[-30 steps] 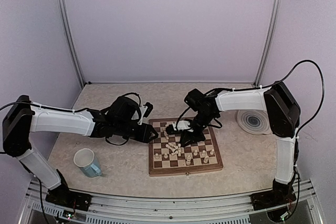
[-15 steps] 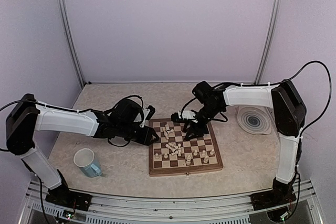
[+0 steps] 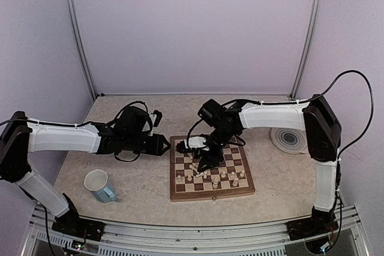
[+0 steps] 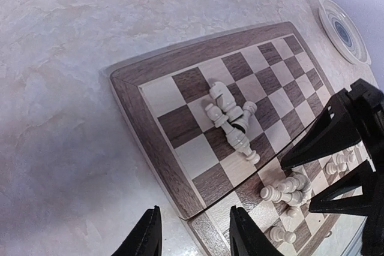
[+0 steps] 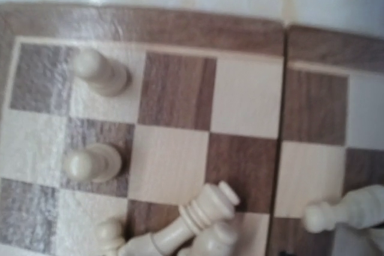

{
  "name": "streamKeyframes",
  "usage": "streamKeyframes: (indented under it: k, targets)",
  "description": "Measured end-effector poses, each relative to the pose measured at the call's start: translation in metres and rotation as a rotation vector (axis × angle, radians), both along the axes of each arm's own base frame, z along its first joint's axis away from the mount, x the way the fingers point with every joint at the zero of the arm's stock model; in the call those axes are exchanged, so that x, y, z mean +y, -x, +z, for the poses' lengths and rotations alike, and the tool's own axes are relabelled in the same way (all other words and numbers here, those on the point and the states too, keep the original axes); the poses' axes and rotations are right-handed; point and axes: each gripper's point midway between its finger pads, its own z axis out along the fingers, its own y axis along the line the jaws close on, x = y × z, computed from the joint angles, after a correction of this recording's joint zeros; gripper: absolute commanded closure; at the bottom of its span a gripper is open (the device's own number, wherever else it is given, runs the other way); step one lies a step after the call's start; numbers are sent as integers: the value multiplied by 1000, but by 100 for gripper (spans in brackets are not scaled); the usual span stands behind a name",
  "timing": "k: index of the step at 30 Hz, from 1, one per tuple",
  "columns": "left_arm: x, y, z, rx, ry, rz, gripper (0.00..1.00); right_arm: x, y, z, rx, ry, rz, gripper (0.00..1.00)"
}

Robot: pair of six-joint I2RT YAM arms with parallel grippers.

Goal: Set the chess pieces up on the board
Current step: Adjust the chess pile on the chessboard.

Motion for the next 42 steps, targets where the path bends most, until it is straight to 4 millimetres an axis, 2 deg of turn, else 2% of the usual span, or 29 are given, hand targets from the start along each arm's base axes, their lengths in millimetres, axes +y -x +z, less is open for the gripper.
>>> streamKeyframes:
  k: [2,6,11,14,26,32,36,42]
  targets:
    - [3,-2,1,-3,1,14,60,-1,1,-8,-7,34,-8,35]
    - [5,-4,1,0,4,27,60,-3,0,-15,-21,75,-30,34]
    - [5,-4,1,2,8,29,60,-5,-14,-14,-92,108,-71,38]
    - [4,-3,1,7,13,21,60,-12,-22,-22,-118,146,-93,41]
    - [-18,2,-12,57,69,-53,62,-30,-53,-23,-118,127,-165,47]
    - [-31,2,-18,68,82,-82,62,-33,-48,-22,-95,87,-144,46]
    - [-32,1,-18,70,88,-78,62,-36,-32,-17,-71,53,-87,47]
    - [-29,2,-20,75,92,-69,62,-30,-27,-7,-81,16,-39,50]
